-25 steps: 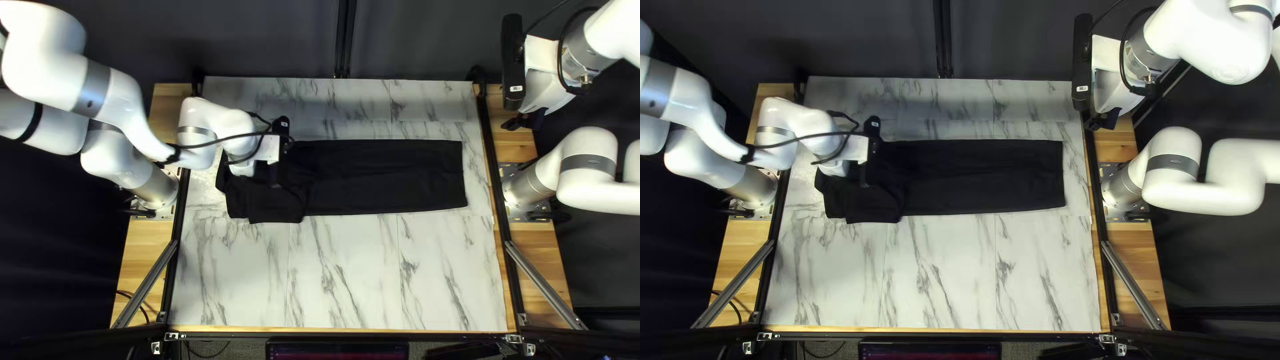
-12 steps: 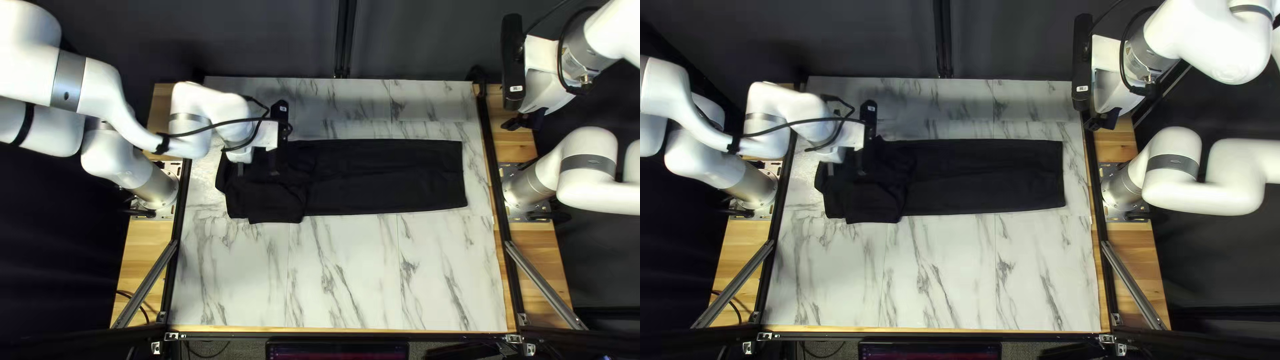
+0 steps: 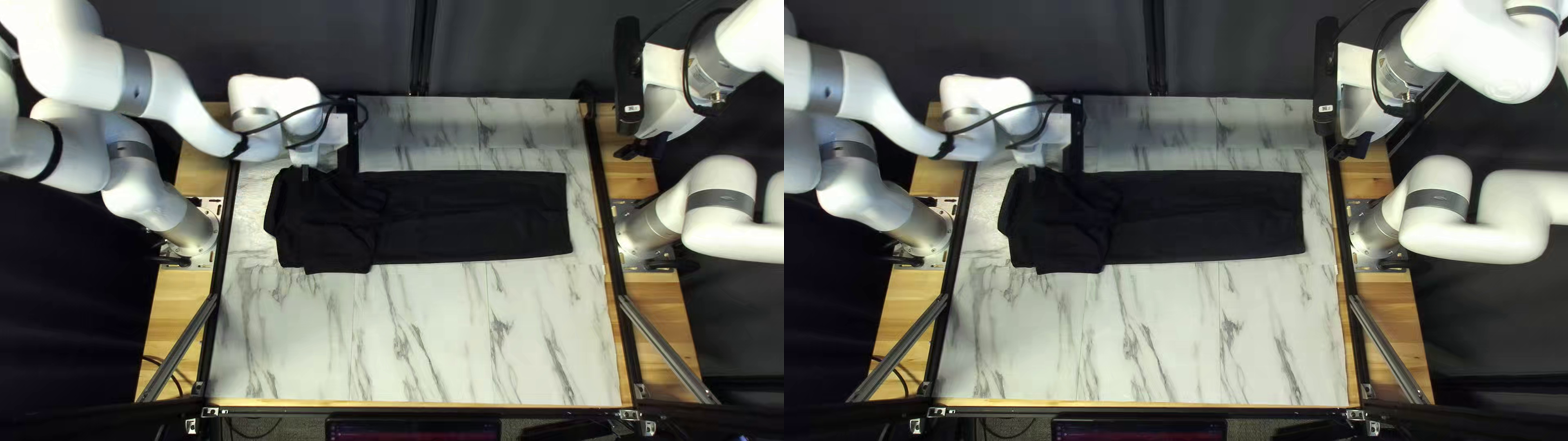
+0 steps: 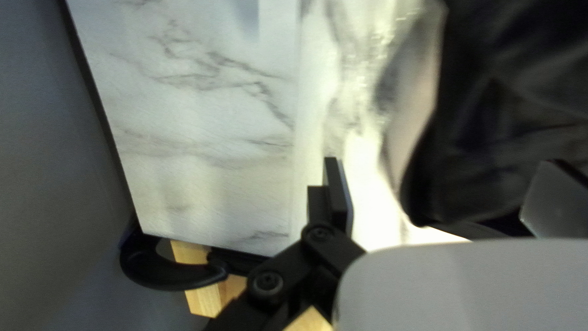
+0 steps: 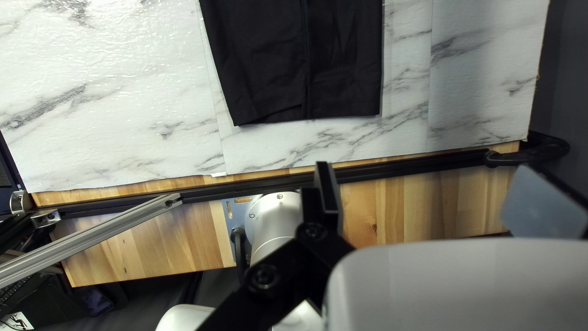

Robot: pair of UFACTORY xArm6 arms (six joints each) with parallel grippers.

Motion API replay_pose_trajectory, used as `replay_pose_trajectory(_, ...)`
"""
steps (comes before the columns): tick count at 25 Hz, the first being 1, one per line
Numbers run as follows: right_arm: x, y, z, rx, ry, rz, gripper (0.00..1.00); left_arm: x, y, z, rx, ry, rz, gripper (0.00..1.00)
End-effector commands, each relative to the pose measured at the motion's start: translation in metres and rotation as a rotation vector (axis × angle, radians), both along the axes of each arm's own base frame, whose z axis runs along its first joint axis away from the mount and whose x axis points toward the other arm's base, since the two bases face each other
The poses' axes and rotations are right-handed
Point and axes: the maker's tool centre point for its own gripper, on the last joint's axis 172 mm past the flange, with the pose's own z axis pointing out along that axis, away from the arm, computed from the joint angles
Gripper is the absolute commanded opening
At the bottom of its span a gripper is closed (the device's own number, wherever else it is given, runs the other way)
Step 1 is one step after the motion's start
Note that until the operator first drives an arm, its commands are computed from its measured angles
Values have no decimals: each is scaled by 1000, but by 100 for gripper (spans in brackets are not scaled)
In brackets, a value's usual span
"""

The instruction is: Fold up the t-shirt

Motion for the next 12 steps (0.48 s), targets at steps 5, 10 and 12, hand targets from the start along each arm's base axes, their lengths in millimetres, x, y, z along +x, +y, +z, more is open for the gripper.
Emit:
replay_pose_trajectory(5, 0, 0, 0, 0, 0, 0, 100, -15, 27, -36, -29, 15, 23, 100)
replay_pose_trajectory(10, 0, 0, 0, 0, 0, 0, 100, -16, 25, -23, -32, 10, 30, 100)
replay_pose_trajectory(12, 0, 0, 0, 0, 0, 0, 100, -14, 16, -13, -24, 5, 27, 100)
